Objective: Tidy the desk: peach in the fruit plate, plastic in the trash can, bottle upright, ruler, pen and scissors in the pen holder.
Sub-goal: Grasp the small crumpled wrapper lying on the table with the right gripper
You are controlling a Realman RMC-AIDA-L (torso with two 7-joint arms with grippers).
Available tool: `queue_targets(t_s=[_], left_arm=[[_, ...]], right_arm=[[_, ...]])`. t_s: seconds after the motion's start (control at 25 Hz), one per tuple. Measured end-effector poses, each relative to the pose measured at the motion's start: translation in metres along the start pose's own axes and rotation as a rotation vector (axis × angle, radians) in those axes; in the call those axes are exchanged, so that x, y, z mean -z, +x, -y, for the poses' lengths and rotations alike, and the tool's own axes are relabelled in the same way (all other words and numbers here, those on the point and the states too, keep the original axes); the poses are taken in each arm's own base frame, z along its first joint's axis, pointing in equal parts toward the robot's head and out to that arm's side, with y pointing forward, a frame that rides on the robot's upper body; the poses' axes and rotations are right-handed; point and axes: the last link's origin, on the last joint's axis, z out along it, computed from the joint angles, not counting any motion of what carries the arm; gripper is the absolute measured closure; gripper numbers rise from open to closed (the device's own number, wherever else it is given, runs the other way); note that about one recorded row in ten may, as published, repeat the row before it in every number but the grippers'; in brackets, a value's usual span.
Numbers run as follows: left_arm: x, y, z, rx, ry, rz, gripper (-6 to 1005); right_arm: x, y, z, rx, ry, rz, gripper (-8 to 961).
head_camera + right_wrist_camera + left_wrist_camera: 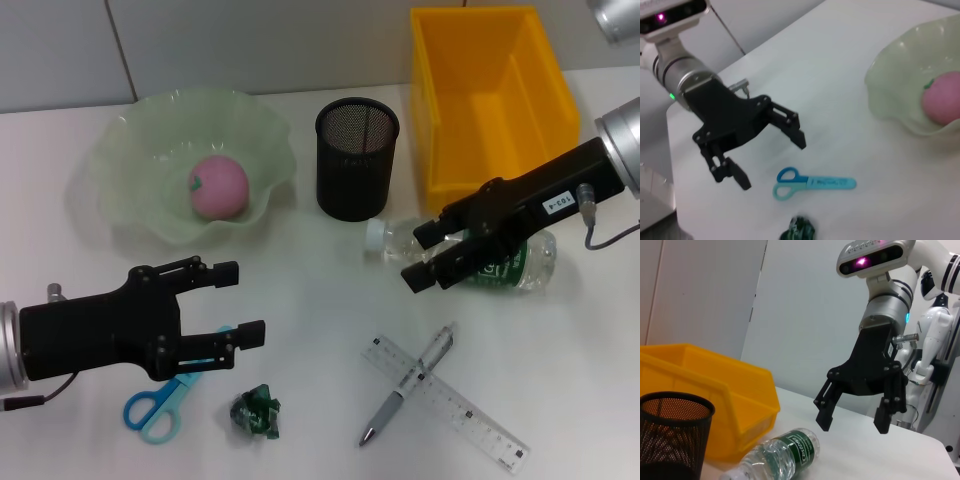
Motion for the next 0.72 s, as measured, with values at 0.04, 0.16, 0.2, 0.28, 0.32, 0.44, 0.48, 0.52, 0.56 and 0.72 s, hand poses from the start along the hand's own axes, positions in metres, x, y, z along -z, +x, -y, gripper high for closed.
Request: queue_targets(t_s=[0.04,0.16,0.2,0.28,0.32,0.44,0.48,0.52,0.56,0.72], left_arm=[[0.000,0.000,0.000,0.000,0.000,0.001,177],[0.001,-0.001,0.002,-0.008,0.009,0.014,177],[0.002,-0.001,0.003,-0.010,0.014,0.015,178],[0.005,-0.001,0.005,-0.016,0.028,0.018,178],[0.007,-0.001,0.006,-0.017,0.034,0.020,178],[0.017,-0.003,0.010,-0.018,0.059,0.037,178],[0.017,-0.003,0.010,-0.018,0.059,0.037,178],[0.019,-0.003,0.011,-0.018,0.066,0.042,178],[0.024,-0.003,0.013,-0.017,0.081,0.047,178],[0.042,-0.003,0.018,-0.012,0.125,0.052,179]], right_arm=[[-0.001,0.000,0.000,0.001,-0.002,-0.007,179],[-0.003,0.001,-0.001,0.008,-0.010,-0.024,180],[-0.005,0.001,-0.002,0.010,-0.015,-0.031,180],[-0.012,0.001,-0.005,0.018,-0.030,-0.048,180],[-0.016,0.000,-0.006,0.024,-0.036,-0.058,180],[-0.035,-0.001,-0.012,0.042,-0.076,-0.090,181],[-0.035,-0.001,-0.012,0.042,-0.076,-0.090,181],[-0.040,-0.002,-0.013,0.046,-0.091,-0.093,181],[-0.045,-0.003,-0.014,0.051,-0.104,-0.094,182],[-0.071,-0.004,-0.016,0.074,-0.142,-0.115,182]])
